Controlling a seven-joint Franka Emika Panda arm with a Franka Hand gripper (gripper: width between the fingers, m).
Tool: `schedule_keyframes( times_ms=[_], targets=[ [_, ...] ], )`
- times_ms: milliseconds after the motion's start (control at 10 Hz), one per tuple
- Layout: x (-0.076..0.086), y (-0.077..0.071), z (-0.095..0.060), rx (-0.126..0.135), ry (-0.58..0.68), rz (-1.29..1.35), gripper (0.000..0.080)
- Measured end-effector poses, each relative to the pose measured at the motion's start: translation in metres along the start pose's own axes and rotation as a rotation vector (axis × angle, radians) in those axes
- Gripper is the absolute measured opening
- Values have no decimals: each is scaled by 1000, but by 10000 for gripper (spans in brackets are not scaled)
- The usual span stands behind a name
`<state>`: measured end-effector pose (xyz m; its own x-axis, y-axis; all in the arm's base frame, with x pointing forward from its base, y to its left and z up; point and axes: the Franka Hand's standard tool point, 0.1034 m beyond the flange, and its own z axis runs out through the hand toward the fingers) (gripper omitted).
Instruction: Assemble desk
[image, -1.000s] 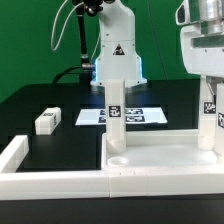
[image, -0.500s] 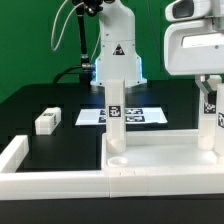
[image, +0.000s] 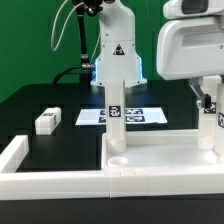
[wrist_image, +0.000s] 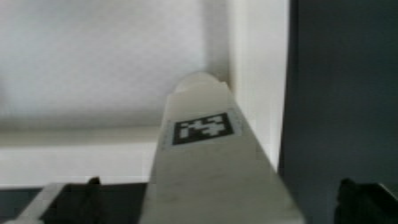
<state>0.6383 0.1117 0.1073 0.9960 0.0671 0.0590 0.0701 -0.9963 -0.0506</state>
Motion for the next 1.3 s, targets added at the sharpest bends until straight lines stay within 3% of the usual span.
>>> schedule_keyframes(
  times_ms=[100,200,300,500,800,1100,1300],
  targets=[
    [0,-1,0,5,0,72,649],
    [0,0,0,5,0,82,529],
    [0,0,0,5,0,101,529],
    [0,0,0,5,-1,225,287],
    [0,0,0,5,-1,456,287],
    [2,1,-1,12,-3,1096,287],
    [1,2,1,37,3,1422,288]
  ],
)
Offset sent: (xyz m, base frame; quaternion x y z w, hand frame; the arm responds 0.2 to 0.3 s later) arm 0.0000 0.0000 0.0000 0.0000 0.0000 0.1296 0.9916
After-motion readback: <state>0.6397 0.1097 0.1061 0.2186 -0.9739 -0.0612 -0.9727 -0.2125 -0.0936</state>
